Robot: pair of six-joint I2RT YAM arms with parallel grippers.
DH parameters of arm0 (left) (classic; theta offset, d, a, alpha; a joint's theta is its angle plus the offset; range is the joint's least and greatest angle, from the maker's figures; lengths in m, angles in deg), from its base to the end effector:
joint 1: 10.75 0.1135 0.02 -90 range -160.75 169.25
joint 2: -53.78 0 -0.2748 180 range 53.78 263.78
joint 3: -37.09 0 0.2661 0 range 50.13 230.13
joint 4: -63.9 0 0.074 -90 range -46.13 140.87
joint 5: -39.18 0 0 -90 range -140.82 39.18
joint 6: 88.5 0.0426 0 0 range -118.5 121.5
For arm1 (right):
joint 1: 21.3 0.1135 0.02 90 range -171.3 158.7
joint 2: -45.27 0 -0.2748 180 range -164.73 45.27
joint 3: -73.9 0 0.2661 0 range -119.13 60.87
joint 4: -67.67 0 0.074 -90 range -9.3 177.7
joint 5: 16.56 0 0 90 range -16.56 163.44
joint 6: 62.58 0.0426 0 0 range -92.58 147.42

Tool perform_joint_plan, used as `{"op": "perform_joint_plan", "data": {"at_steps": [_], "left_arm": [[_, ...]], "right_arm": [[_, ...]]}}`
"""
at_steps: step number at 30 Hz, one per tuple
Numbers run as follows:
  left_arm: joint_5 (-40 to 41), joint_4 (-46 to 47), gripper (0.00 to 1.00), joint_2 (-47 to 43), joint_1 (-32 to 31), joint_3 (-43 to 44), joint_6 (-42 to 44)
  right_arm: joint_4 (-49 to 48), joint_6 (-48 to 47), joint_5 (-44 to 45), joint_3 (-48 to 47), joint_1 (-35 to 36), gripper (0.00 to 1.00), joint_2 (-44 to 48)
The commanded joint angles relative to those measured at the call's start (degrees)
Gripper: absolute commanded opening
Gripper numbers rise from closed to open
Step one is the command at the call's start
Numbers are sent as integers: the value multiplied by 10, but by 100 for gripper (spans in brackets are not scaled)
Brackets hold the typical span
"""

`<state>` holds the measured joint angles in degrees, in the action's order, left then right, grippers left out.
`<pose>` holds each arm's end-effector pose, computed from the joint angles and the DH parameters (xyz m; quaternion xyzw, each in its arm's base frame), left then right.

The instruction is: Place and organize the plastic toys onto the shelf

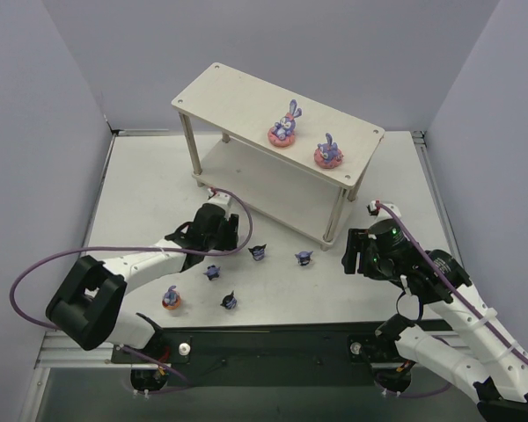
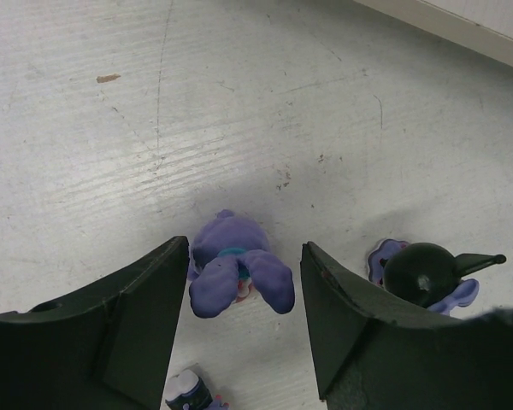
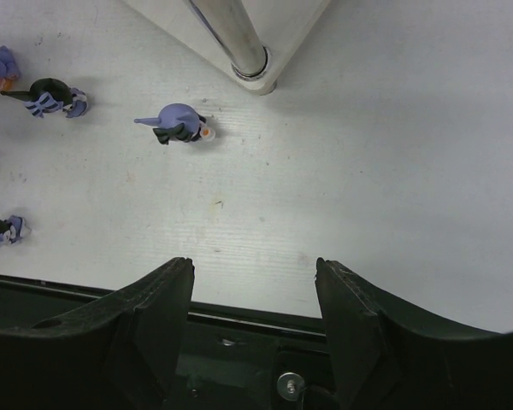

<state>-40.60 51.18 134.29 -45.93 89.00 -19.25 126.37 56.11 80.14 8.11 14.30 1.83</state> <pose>0.2458 -0.1640 0.1806 0.0776 0.9049 -0.1208 0.4006 0.1332 0.0892 0.3347 -0.0274 0.8908 0.1955 0.4092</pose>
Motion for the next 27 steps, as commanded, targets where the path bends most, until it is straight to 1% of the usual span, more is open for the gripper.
{"op": "perform_joint_plan", "data": {"at_steps": [1,7,13,16,17,19,20,22,23,25,26,27], "left_arm": [[9,42,63,7,0,7,12],[9,50,56,20,1,6,14],[10,58,52,28,5,2,13],[10,57,43,26,6,3,16],[9,55,37,26,7,5,17],[9,50,30,21,8,8,17],[9,46,23,18,8,9,17],[9,41,17,11,9,14,19],[9,30,11,8,9,21,19],[9,12,5,-3,10,33,20],[9,-2,4,-9,11,51,20],[8,-34,2,-21,11,63,20]], "right_arm": [[21,5,19,-22,-5,60,-6],[23,5,24,-29,-5,60,-9],[26,7,24,-31,-5,60,-9],[27,8,24,-31,-5,60,-10],[26,8,26,-33,-5,60,-9],[27,8,26,-34,-5,60,-9],[27,8,27,-34,-4,60,-9],[26,8,31,-35,-5,60,-9],[27,8,31,-35,-5,60,-10],[26,8,35,-37,-5,60,-10],[27,8,35,-37,-5,60,-9],[27,8,37,-38,-5,60,-9]]}}
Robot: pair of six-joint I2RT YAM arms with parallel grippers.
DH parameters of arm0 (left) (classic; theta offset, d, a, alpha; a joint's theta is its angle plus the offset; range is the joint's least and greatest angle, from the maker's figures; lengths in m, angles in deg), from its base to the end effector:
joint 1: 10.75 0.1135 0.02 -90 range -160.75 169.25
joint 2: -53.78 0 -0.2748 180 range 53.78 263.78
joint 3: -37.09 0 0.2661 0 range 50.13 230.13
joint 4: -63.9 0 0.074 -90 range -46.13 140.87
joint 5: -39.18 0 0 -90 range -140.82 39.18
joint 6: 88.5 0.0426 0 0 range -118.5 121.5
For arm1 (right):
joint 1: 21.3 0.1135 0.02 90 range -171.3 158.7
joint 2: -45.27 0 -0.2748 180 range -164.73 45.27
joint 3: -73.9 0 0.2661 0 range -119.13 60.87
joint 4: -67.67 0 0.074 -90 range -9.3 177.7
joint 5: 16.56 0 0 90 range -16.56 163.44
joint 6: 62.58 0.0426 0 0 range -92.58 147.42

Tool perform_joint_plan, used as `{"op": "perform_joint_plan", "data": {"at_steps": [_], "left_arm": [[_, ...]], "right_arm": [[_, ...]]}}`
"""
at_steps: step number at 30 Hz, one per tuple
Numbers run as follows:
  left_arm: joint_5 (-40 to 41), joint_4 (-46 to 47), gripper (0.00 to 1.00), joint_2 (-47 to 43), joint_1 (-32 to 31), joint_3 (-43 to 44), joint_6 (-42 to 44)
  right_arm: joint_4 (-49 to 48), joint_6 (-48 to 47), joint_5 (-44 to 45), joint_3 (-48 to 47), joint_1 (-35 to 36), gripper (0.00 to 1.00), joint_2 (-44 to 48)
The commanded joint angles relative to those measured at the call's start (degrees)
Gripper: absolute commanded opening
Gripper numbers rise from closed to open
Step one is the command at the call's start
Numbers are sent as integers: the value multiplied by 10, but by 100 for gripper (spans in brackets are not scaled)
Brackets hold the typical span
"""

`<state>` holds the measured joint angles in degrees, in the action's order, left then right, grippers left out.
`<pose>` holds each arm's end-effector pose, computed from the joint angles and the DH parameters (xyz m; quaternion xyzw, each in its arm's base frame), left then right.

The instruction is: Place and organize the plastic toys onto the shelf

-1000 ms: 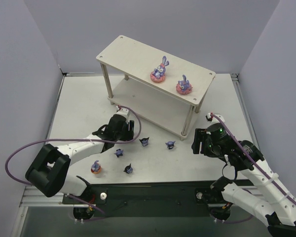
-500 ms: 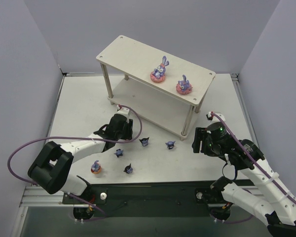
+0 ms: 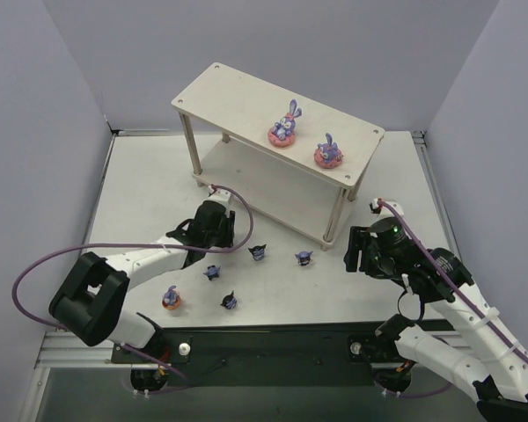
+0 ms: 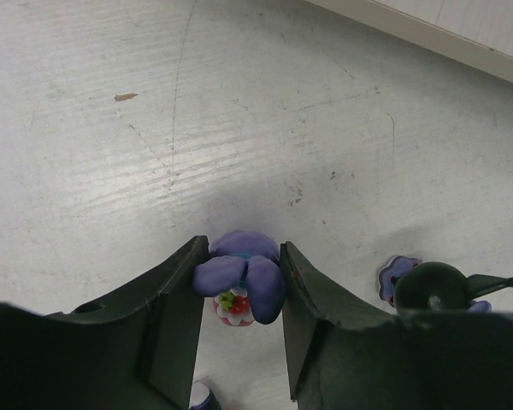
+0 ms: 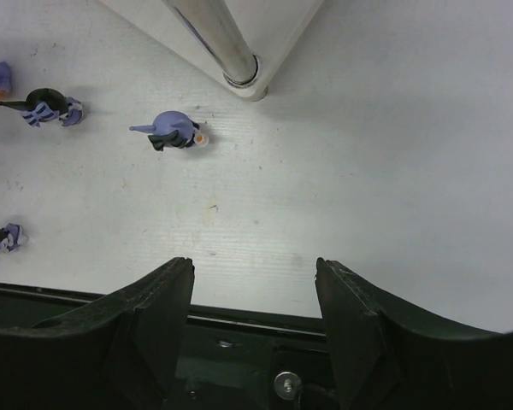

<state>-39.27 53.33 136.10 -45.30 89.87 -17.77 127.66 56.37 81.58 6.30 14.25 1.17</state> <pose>0.2546 -0.1650 0.1801 0.0779 0.8997 -0.1086 0.4155 0.1338 0.0882 0.3418 -0.0194 0.8911 0.1860 0.4136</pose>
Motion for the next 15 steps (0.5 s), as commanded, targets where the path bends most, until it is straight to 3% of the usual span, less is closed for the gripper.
{"op": "perform_joint_plan", "data": {"at_steps": [1,7,11,15], "left_arm": [[-8,-71,1,-47,4,67,5],[-39,-226,1,-93,12,245,35],[-65,-351,1,-88,15,392,71],[-80,-417,1,-74,14,516,97]], "right_arm": [[14,6,26,-19,-5,60,-4],[13,6,35,-26,-6,60,-18],[8,1,42,-35,-7,60,-31],[3,-3,44,-41,-9,59,-42]]}}
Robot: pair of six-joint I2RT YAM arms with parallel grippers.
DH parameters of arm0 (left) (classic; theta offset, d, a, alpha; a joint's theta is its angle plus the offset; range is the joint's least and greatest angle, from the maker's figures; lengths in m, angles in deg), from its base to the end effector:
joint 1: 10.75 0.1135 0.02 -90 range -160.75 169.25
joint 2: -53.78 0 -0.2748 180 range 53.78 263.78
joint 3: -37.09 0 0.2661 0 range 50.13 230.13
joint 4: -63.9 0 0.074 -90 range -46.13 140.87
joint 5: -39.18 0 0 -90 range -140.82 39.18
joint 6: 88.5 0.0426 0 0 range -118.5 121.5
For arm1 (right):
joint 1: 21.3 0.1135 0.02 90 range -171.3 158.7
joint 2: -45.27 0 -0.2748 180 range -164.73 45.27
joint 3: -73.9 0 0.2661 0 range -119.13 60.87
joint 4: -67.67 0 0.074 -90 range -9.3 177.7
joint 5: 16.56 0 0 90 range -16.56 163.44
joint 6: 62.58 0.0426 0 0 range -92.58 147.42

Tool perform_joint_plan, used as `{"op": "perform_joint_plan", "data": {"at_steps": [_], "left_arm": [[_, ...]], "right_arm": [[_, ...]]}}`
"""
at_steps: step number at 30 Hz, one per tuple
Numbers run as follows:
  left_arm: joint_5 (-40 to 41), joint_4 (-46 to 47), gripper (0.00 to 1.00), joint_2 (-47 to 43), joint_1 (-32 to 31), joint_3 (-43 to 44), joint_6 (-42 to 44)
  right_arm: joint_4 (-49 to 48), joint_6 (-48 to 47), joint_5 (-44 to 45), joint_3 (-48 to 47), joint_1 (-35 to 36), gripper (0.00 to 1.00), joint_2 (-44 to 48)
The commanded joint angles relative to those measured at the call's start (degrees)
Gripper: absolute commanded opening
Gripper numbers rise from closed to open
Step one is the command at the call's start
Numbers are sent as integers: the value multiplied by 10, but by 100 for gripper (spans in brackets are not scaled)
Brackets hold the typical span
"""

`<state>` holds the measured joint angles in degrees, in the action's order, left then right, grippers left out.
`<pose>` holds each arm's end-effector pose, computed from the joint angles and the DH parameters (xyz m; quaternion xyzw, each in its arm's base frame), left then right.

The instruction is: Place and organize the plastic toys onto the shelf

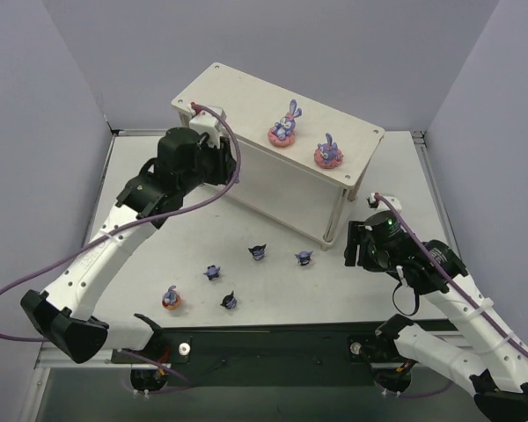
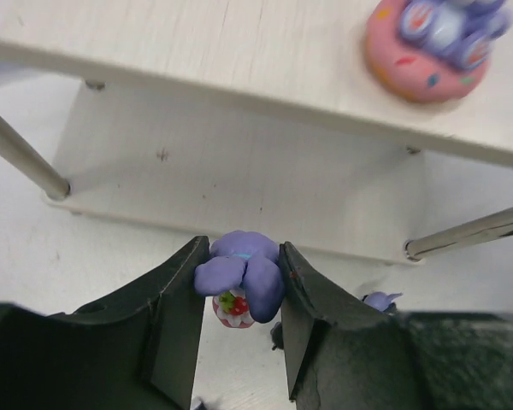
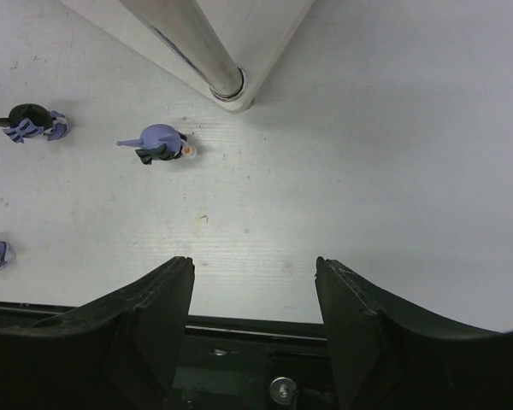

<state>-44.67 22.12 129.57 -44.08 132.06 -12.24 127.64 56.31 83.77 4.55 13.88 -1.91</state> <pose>0.2626 -0.1672 0.4226 0.1120 0.8237 -0.1803 0.5258 0.1444 0.0924 0.3444 -0.0095 0.8952 0.1639 0.4143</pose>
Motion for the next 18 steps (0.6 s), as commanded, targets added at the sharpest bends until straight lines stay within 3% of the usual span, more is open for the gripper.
{"op": "perform_joint_plan", "data": {"at_steps": [1,7,18], "left_arm": [[-27,-111,1,-6,2,131,49],[-17,-91,1,30,3,235,99],[-41,-157,1,223,15,480,134]], "right_arm": [[3,-2,22,-26,-5,59,-13],[-2,-7,22,-29,-8,59,-23],[-13,-2,18,-34,-11,59,-34]]}}
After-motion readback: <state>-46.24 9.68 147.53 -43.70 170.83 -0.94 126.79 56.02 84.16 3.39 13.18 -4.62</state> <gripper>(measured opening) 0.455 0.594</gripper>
